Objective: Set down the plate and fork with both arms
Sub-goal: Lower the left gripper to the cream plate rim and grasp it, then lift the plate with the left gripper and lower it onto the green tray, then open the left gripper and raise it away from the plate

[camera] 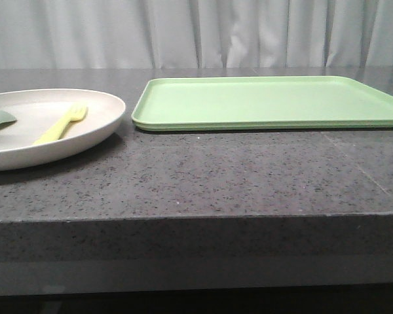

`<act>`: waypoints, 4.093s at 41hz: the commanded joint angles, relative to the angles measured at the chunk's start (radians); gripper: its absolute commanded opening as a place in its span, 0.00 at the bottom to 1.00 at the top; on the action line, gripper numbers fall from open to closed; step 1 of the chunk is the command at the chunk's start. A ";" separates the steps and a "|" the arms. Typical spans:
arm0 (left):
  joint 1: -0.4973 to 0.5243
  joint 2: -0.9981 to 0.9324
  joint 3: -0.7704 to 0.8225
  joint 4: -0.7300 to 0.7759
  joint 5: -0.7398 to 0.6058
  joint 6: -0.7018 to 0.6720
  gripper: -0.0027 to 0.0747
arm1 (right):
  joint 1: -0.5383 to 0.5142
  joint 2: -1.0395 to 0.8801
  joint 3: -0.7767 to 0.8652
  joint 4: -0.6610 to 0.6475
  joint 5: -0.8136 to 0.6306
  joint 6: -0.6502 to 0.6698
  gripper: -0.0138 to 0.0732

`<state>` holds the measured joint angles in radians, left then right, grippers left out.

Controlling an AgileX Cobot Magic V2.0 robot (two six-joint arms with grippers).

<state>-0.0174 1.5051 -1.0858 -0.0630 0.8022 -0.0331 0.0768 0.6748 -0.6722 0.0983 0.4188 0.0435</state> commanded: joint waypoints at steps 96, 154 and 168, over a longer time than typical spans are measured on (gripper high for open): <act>-0.268 0.202 -0.454 -0.638 -0.047 0.277 0.01 | 0.029 0.003 -0.037 -0.006 -0.069 -0.008 0.91; -0.414 0.623 -0.946 -0.407 -0.021 -0.279 0.36 | 0.045 0.003 -0.037 -0.006 -0.074 -0.008 0.91; -0.397 0.592 -0.988 -0.407 0.032 -0.226 0.53 | 0.045 0.003 -0.037 -0.006 -0.074 -0.008 0.91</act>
<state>-0.4200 2.1906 -2.0194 -0.4458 0.8469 -0.2886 0.1232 0.6748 -0.6722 0.0983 0.4205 0.0412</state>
